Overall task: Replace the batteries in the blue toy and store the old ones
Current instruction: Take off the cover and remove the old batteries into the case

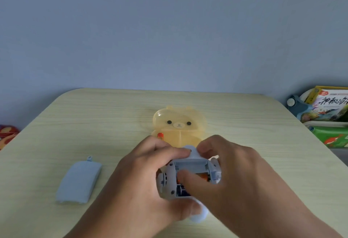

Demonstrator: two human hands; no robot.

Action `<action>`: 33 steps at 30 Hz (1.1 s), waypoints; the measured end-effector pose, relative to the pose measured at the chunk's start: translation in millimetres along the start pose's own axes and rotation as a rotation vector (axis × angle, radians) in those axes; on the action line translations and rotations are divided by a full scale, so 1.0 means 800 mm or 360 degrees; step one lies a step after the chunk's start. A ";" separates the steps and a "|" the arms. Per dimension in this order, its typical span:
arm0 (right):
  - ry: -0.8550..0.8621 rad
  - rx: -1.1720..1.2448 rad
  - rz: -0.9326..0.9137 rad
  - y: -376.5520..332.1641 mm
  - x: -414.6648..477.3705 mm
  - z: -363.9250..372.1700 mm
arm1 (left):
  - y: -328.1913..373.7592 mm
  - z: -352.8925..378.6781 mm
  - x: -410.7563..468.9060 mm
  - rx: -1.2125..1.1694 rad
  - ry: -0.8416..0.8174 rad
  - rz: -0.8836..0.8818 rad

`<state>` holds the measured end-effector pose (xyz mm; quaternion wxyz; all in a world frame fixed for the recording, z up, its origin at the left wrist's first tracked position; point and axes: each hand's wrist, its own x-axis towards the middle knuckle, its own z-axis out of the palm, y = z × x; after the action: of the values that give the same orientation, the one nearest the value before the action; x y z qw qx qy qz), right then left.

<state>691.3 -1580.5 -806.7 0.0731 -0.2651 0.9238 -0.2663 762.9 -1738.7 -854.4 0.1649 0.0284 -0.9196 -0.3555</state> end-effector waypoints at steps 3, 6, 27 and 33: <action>0.0057 -0.0102 -0.0011 -0.011 0.002 0.007 | -0.001 0.001 0.000 0.0041 0.0074 0.0034; 0.0054 -0.0141 0.0016 -0.016 0.002 0.007 | -0.003 0.001 -0.002 0.0021 0.0094 0.0064; 0.0073 -0.0070 0.0051 -0.018 -0.002 0.011 | 0.003 0.003 -0.003 0.0014 0.0094 0.0157; 0.0116 -0.0054 0.0028 -0.016 -0.002 0.012 | -0.001 0.002 -0.001 -0.0016 0.0135 0.0166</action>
<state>701.2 -1592.9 -808.0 0.0373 -0.2481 0.9326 -0.2595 763.3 -1738.1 -856.8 0.2221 -0.0054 -0.9102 -0.3496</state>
